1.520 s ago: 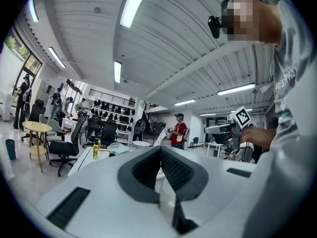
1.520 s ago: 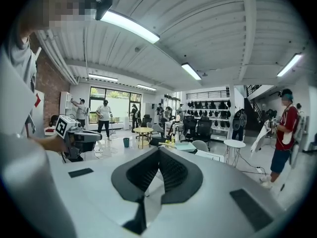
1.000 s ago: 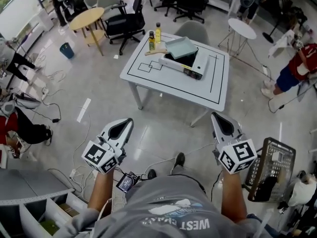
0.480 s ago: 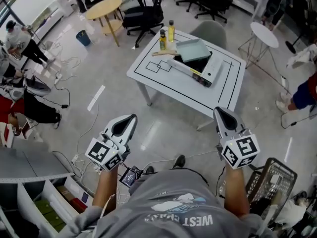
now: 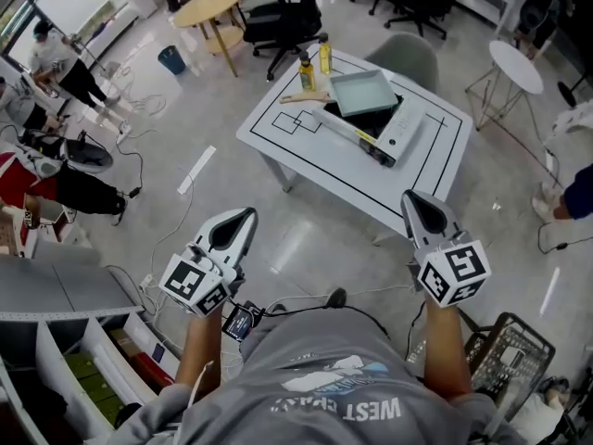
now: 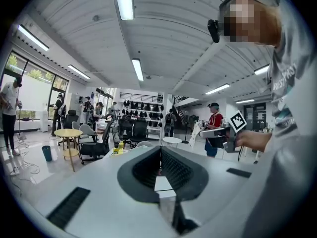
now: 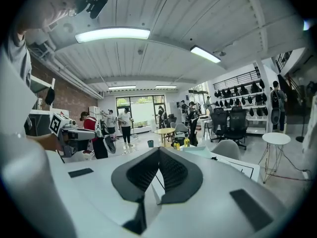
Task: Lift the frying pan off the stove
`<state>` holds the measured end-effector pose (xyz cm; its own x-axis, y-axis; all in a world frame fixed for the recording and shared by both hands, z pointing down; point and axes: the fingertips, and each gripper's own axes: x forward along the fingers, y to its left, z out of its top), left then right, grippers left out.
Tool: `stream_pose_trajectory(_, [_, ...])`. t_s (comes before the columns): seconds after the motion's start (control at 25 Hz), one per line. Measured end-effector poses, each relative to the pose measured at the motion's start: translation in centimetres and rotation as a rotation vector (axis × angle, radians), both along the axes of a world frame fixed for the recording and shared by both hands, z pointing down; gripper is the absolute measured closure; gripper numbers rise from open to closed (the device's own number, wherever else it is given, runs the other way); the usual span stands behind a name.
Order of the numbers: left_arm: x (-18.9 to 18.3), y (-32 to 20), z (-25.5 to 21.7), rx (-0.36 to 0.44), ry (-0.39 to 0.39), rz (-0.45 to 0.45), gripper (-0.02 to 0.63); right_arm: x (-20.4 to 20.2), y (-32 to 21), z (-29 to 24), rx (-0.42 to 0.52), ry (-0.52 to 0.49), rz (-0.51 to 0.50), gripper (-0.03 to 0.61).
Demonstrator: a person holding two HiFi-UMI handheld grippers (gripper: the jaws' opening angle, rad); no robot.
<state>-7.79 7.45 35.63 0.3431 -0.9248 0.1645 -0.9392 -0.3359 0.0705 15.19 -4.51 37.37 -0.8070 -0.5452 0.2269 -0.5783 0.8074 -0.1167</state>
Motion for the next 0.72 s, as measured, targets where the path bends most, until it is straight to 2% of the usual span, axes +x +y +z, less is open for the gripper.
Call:
stream_pose_trajectory(0.36, [3.1, -3.5, -0.8, 0.007, -0.021, 0.043, 0.617, 3.8, -2.5, -0.5, 0.01, -0.021, 0.046, 0.568])
stream_pose_trajectory(0.72, [6.7, -9.4, -0.3, 0.002, -0.013, 0.225, 0.618, 7.2, -3.9, 0.0, -0.002, -0.018, 0.186, 0.569])
